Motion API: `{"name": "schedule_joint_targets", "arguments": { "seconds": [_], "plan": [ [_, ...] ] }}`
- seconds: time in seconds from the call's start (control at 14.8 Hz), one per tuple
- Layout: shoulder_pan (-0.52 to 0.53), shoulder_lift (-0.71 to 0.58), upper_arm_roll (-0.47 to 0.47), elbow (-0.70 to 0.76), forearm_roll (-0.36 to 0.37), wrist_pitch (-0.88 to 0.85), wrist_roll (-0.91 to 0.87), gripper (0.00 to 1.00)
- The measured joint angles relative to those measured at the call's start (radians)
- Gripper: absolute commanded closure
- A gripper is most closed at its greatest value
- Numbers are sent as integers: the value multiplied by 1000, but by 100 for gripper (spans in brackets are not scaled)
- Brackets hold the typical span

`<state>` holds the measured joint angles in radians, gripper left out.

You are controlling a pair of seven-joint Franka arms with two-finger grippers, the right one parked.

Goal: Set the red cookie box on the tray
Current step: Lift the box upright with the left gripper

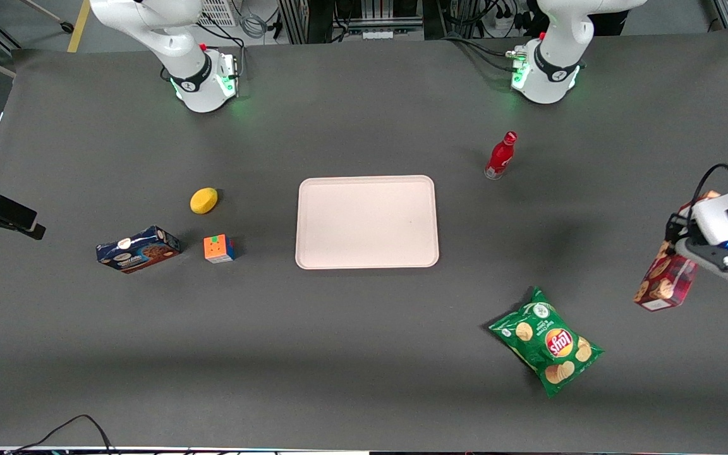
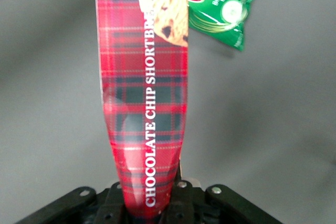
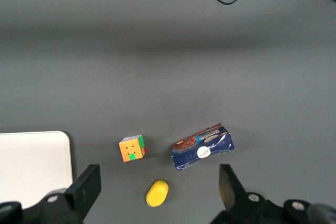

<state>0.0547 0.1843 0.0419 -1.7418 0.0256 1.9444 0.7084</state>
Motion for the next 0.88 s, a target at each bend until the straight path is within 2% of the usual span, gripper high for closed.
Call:
{"name": "schedule_joint_targets", "arguments": {
  "seconds": [0.27,0.88],
  "plan": [
    [-2,-15,-54,93,-6,-172,-209,100],
    [-22,-21,-397,100,-8,-216,-939,100]
  ]
}}
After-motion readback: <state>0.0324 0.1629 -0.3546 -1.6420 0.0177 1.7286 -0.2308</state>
